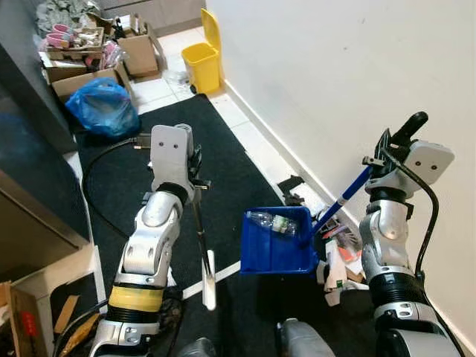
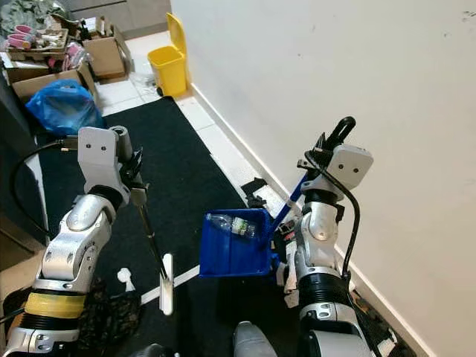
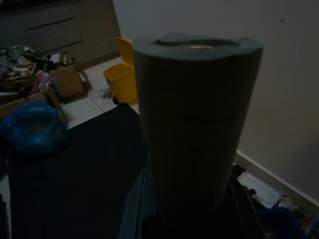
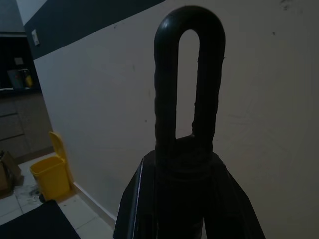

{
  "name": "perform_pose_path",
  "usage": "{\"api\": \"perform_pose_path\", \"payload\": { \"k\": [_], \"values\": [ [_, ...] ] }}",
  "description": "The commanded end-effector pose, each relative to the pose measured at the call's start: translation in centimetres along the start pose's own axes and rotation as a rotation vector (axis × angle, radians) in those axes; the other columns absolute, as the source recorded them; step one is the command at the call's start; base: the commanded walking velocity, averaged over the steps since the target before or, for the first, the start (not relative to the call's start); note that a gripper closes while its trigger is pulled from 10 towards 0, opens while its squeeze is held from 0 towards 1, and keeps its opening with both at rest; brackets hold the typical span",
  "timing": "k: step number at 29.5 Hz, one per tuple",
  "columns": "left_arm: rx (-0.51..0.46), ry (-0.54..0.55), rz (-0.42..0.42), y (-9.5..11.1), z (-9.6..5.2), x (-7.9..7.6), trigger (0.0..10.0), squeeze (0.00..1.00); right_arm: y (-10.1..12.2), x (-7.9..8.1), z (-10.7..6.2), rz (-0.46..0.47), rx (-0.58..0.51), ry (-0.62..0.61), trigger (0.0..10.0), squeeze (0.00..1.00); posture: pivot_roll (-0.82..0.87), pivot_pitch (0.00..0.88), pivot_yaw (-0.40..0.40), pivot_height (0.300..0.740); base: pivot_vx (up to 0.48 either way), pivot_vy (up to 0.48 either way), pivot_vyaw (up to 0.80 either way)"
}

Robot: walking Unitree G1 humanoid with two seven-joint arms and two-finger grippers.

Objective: Sweep floor

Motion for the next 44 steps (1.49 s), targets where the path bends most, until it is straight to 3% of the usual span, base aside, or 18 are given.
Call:
{"api": "perform_pose_path", "payload": {
  "k": [1,44],
  "values": [
    [-0.029,-0.001,-0.001,0.46,0.05,-0.19,10.0,0.0,0.3,0.15,0.15,0.004,-0.013,0.003,10.0,0.0,0.12,0.029,0.022,0.74,0.0,0.0,-0.8],
    [-0.024,0.0,-0.002,0.29,-0.06,-0.27,10.0,0.0,0.09,0.18,0.0,-0.001,-0.006,0.006,10.0,0.0,0.12,0.039,0.02,0.74,0.0,0.0,-0.8]
  ]
}}
Point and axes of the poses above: a point about 5 cm out from each wrist's last joint towards the gripper, its own z axis pointing out of the wrist towards the gripper, its own y axis along the axis of the wrist's last joint, x = y × z, the point moved 1 cm from there along z, pointing out of the wrist towards the gripper, and after that the axes turned 1 degree about z, right-handed, at the moved point
